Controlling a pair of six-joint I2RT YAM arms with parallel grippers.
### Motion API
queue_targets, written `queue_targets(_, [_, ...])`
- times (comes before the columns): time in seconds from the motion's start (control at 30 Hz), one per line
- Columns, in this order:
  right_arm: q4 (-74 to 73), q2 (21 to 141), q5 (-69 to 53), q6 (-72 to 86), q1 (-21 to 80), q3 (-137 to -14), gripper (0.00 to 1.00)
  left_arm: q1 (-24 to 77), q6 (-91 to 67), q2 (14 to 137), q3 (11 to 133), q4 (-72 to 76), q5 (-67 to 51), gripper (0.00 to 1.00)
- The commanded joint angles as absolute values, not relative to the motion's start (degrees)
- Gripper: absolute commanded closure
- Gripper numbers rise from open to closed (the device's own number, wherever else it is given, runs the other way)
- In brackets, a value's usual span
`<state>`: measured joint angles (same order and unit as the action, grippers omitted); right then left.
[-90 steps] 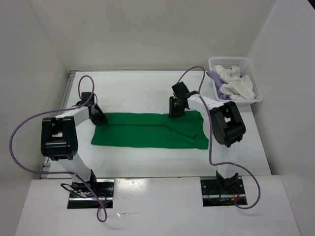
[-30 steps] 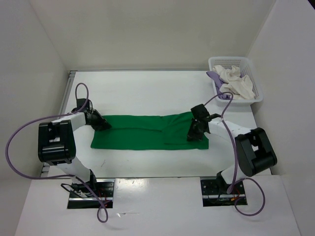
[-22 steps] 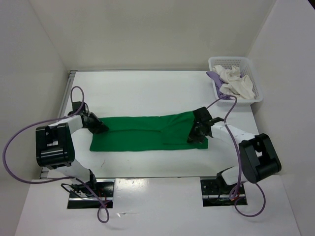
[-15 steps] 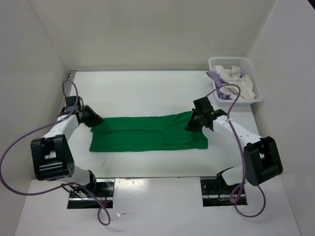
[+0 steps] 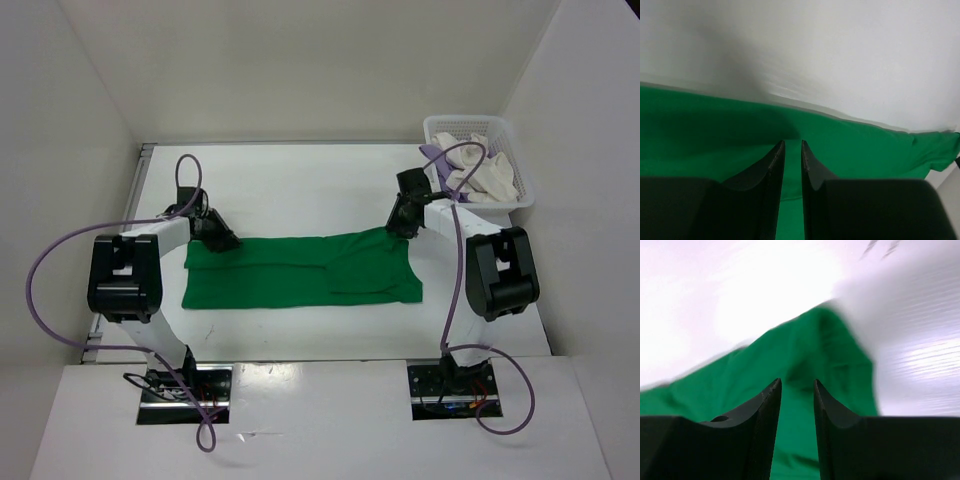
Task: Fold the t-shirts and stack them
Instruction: Fold the other side of the tshirt into a rectangle
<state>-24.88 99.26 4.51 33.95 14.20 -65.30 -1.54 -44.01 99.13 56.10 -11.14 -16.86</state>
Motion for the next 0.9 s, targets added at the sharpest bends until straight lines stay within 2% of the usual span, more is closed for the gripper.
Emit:
queue_targets(0.0, [-23.8, 99.5, 8.7, 31.3, 12.8, -69.4, 0.62, -1.8, -44.4, 99.3, 56.4, -8.3, -15.4, 0.74])
queue_targets(0.13, [-23.8, 100.8, 10.5, 31.3, 12.2, -68.8, 0.60, -3.2, -44.4, 100.5, 55.9, -7.6, -15.4, 0.74])
queue_targets(0.27, [-21.0, 103.1, 4.8, 31.3, 11.7, -68.2, 0.58, -4.0, -44.4, 101.2, 54.4, -7.0, -15.4, 0.74])
queue_targets(0.4, [-19.6, 105.7, 4.0, 31.3, 11.2, -69.4, 0.72, -4.6, -45.0, 103.0, 54.4, -6.5, -15.4, 0.74])
queue_targets(0.47, [-19.6, 106.3, 4.0, 31.3, 11.2, -70.0, 0.82, -5.1, -45.6, 103.0, 53.9, -6.5, -15.4, 0.74])
queue_targets(0.53, [-18.2, 105.7, 4.0, 31.8, 10.6, -70.0, 0.86, -5.9, -46.3, 103.0, 53.4, -5.7, -15.9, 0.74])
queue_targets(0.8, [-19.9, 105.6, 5.3, 31.8, 7.2, -68.9, 0.86, -12.7, -47.5, 103.6, 51.8, -6.5, -16.6, 0.74])
queue_targets(0.87, [-20.5, 105.6, 5.3, 31.8, 7.2, -68.4, 0.80, -14.7, -48.4, 103.6, 50.5, -6.0, -18.8, 0.74])
